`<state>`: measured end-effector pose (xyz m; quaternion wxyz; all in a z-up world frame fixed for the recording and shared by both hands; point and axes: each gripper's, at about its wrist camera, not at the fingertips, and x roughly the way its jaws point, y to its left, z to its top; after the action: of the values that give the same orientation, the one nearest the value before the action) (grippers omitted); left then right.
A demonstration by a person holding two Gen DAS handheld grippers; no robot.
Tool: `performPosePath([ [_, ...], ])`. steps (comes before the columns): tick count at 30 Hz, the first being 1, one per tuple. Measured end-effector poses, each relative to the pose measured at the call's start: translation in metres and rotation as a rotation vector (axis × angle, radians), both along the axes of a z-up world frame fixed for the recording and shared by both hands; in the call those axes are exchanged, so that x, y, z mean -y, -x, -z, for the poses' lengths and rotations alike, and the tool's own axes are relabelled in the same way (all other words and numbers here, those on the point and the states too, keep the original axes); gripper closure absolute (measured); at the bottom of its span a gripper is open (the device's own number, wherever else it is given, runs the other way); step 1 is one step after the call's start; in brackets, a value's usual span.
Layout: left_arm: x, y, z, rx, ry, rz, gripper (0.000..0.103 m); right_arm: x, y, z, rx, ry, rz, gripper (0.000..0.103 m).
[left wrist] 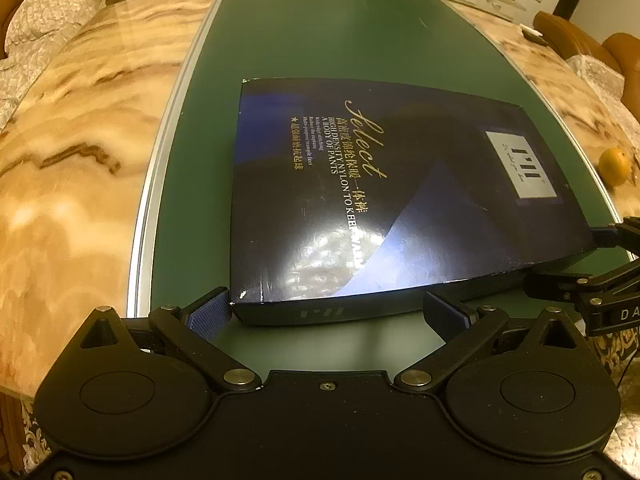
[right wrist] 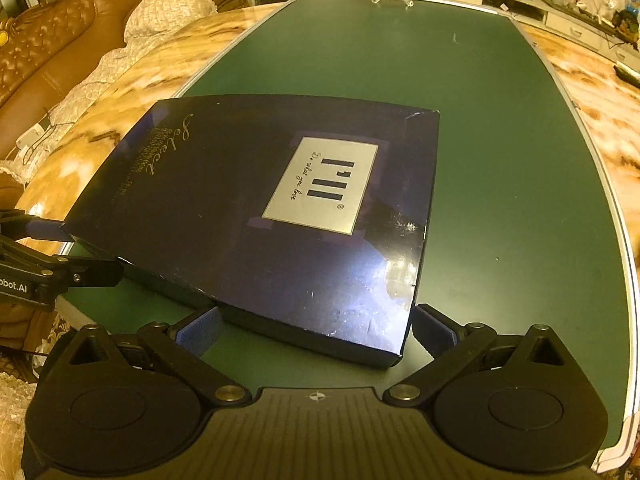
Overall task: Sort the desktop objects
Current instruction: 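Lower the box onto the green mat and open both grippers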
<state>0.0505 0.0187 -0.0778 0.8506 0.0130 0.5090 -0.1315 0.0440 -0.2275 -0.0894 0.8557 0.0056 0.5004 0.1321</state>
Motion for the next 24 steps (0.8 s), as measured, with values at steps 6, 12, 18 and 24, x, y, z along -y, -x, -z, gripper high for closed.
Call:
performPosePath([
  [6,0.006,-0.014,0.004,0.002,-0.013,-0.006,0.000,0.000,-0.015,0.003,0.007,0.001,0.015,0.000],
  [12,0.011,-0.026,0.006,0.002,-0.021,-0.014,0.000,0.004,-0.024,0.002,0.011,0.004,0.029,0.000],
  [18,0.011,-0.029,0.005,0.000,-0.005,-0.022,0.000,0.003,-0.032,0.004,0.018,0.009,0.040,0.000],
  [24,0.009,-0.014,-0.013,0.043,0.004,-0.020,0.000,0.005,-0.019,-0.003,0.039,0.021,0.052,0.000],
])
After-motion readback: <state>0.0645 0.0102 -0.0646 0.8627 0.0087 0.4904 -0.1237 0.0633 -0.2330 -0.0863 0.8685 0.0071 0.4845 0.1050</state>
